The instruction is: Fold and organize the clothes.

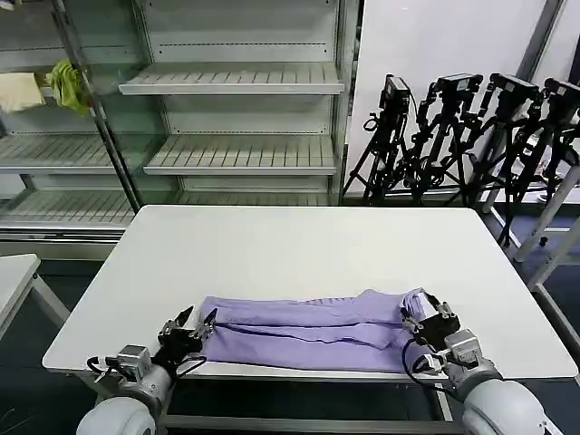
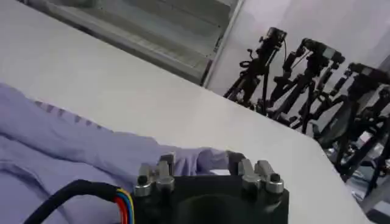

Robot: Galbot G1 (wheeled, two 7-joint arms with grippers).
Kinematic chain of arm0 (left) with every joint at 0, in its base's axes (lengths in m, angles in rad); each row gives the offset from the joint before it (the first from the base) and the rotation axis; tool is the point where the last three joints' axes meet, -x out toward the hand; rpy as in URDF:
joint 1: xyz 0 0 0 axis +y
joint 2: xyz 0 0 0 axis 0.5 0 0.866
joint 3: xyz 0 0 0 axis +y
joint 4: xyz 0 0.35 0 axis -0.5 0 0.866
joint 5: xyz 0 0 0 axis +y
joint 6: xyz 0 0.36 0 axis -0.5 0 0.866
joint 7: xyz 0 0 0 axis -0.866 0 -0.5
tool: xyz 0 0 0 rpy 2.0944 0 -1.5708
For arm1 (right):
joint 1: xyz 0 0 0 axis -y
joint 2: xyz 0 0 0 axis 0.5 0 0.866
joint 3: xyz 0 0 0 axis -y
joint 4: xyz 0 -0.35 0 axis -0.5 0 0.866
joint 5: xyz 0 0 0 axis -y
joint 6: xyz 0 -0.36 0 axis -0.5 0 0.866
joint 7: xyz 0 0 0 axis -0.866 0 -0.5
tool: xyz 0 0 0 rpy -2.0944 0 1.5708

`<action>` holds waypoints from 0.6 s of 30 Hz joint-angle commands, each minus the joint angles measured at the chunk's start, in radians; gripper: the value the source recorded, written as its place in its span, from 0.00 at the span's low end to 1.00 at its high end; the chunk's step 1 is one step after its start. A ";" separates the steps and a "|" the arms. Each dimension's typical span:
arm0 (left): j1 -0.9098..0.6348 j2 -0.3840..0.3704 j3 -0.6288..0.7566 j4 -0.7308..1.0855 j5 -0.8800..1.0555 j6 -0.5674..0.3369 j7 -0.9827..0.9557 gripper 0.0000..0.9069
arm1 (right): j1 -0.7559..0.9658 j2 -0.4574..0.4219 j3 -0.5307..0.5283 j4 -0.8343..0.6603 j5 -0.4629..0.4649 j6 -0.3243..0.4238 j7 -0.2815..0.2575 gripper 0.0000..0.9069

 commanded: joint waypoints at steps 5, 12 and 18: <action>0.075 0.008 -0.036 -0.054 0.006 0.000 0.000 1.00 | -0.159 -0.029 0.042 0.060 -0.099 0.000 0.012 1.00; 0.057 -0.003 -0.050 -0.075 0.002 -0.003 0.001 1.00 | -0.158 -0.006 0.055 0.094 -0.123 0.001 0.049 1.00; -0.012 -0.026 -0.089 -0.086 -0.072 0.007 -0.005 1.00 | -0.074 0.038 0.087 0.166 -0.103 0.001 0.058 1.00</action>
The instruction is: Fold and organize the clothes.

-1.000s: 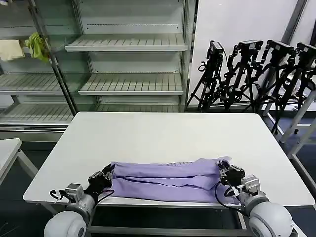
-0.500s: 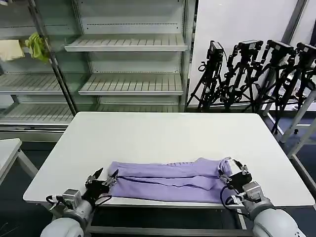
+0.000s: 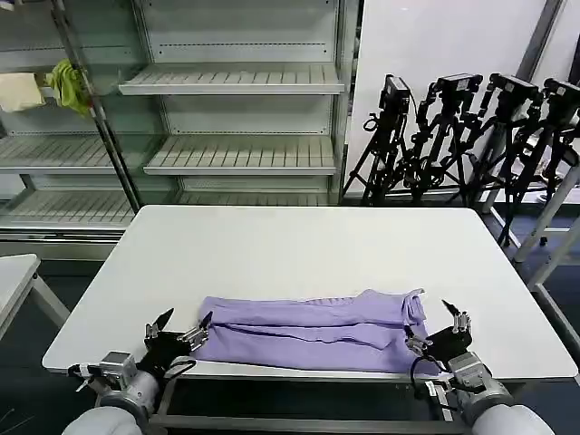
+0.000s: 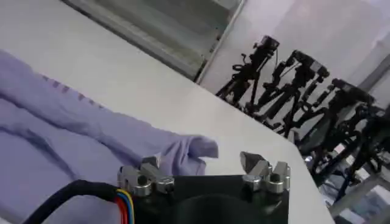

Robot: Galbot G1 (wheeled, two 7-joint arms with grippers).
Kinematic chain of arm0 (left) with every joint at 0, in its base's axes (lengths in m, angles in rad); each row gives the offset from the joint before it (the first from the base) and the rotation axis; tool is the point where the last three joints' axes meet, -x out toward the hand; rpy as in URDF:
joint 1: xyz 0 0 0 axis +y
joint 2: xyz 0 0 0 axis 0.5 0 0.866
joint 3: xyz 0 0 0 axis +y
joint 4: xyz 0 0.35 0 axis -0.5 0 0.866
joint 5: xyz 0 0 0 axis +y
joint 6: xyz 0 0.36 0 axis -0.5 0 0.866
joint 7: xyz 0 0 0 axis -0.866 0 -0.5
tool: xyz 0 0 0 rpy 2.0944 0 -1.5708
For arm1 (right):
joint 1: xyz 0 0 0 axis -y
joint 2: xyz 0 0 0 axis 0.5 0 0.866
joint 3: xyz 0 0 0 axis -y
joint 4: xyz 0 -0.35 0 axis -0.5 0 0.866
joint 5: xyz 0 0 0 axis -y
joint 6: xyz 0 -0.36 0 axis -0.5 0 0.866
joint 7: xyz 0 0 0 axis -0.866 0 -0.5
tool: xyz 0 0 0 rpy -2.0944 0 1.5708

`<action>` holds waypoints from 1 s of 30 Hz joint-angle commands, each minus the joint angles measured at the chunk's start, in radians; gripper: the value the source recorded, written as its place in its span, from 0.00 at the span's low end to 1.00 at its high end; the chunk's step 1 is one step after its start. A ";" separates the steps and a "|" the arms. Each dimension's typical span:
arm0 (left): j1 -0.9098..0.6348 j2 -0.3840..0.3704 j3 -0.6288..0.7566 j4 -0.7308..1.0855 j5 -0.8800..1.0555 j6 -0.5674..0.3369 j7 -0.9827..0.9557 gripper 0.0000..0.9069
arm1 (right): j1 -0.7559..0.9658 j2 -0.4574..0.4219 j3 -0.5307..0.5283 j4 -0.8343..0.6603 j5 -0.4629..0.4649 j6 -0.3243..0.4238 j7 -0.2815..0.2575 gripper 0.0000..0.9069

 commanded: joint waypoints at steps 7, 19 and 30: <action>-0.076 -0.028 -0.019 0.020 -0.105 0.020 -0.019 1.00 | 0.053 0.063 0.127 0.181 0.021 0.001 0.016 1.00; -0.060 -0.074 0.031 0.099 -0.106 0.020 -0.028 1.00 | 0.061 0.073 0.280 0.285 0.113 0.005 0.031 1.00; -0.044 -0.097 0.041 0.104 -0.082 0.016 -0.026 1.00 | 0.069 0.073 0.301 0.305 0.135 0.009 0.038 1.00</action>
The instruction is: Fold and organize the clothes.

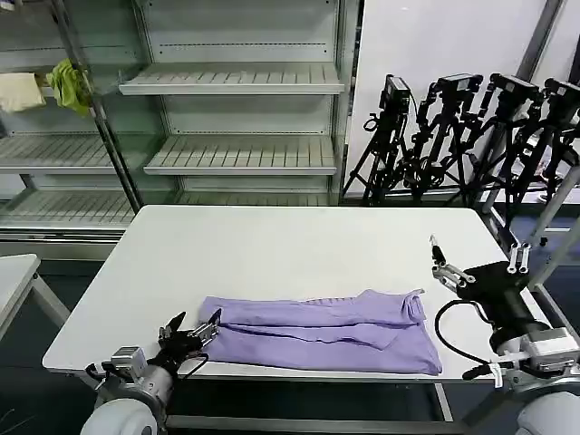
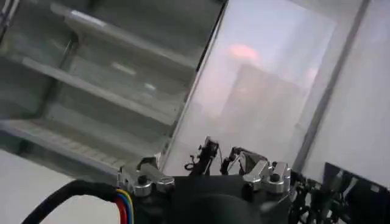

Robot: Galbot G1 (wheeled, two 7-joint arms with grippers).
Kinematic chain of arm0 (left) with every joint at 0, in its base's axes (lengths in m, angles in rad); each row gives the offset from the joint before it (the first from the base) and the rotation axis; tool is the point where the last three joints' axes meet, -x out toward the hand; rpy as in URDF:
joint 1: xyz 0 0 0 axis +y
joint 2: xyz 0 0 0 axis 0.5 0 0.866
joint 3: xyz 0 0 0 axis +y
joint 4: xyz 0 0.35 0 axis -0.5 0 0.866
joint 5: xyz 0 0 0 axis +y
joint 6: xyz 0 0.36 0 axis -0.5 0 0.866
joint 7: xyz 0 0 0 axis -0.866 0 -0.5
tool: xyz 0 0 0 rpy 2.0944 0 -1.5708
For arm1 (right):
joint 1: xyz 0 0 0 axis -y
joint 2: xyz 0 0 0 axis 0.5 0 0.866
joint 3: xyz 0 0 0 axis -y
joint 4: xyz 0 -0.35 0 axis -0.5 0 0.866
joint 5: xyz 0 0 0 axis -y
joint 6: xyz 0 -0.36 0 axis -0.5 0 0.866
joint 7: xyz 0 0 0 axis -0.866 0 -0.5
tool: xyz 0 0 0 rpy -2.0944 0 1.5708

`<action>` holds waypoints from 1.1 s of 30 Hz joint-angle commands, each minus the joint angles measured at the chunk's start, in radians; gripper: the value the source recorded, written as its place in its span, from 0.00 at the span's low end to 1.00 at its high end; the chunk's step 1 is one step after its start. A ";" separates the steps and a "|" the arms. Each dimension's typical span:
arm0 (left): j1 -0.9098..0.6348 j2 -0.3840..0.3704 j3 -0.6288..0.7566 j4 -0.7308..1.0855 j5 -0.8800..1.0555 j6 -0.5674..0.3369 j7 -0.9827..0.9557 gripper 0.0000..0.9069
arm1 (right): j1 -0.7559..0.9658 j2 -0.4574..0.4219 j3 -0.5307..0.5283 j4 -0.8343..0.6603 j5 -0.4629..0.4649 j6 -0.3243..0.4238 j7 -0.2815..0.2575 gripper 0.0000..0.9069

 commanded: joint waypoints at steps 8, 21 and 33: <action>0.010 -0.033 0.025 0.025 0.018 -0.005 0.002 1.00 | 0.002 0.015 0.037 0.048 0.021 0.003 0.009 1.00; 0.011 -0.056 0.038 0.030 0.031 -0.010 0.005 1.00 | -0.008 0.029 0.027 0.048 0.013 0.017 0.021 1.00; 0.003 -0.080 0.050 0.034 0.049 -0.015 0.012 0.01 | -0.017 0.044 0.008 0.048 -0.009 0.026 0.023 1.00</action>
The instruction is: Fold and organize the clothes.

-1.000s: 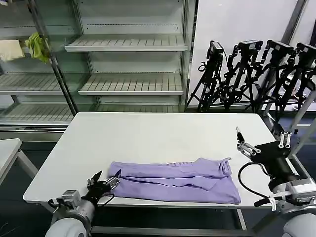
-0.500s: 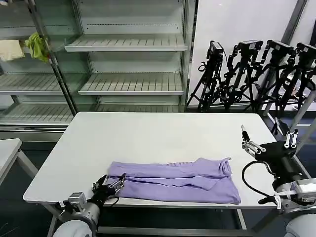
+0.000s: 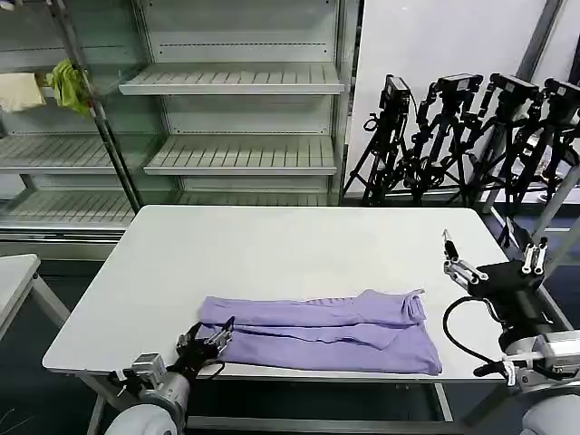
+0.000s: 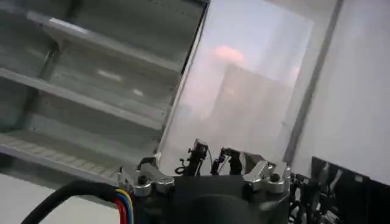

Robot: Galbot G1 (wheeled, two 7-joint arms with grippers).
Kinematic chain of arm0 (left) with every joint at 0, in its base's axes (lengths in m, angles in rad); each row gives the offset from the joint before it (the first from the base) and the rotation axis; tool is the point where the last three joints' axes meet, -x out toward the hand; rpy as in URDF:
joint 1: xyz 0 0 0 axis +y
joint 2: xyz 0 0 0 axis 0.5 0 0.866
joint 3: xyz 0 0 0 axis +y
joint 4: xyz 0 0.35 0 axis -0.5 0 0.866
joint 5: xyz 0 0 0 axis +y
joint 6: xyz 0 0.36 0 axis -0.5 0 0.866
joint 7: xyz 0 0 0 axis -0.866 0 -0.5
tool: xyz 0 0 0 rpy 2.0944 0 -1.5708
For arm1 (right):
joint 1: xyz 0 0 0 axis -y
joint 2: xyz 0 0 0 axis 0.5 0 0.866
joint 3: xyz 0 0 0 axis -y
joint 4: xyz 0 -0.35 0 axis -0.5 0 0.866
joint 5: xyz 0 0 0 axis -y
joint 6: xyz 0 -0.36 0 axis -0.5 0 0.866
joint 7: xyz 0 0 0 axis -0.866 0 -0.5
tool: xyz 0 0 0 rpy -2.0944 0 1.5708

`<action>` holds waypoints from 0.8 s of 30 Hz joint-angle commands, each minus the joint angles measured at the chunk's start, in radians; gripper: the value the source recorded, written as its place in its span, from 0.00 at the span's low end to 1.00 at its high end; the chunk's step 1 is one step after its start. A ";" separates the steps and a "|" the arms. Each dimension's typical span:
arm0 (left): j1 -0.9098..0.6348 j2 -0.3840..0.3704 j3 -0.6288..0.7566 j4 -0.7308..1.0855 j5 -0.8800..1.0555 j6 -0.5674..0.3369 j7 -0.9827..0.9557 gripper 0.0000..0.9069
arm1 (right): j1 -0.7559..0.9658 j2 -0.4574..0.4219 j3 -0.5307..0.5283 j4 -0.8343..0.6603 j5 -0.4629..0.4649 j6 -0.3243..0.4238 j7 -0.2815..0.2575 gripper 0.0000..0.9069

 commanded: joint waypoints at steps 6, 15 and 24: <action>0.004 -0.006 -0.004 -0.002 0.006 -0.004 0.004 0.01 | -0.002 0.006 -0.005 0.049 -0.010 0.008 0.001 1.00; 0.010 -0.012 -0.005 -0.002 0.018 -0.013 0.010 0.01 | -0.012 0.018 -0.018 0.049 -0.032 0.024 0.001 1.00; 0.009 -0.007 -0.014 -0.002 0.022 -0.017 0.010 0.01 | -0.020 0.024 -0.016 0.049 -0.044 0.044 0.006 1.00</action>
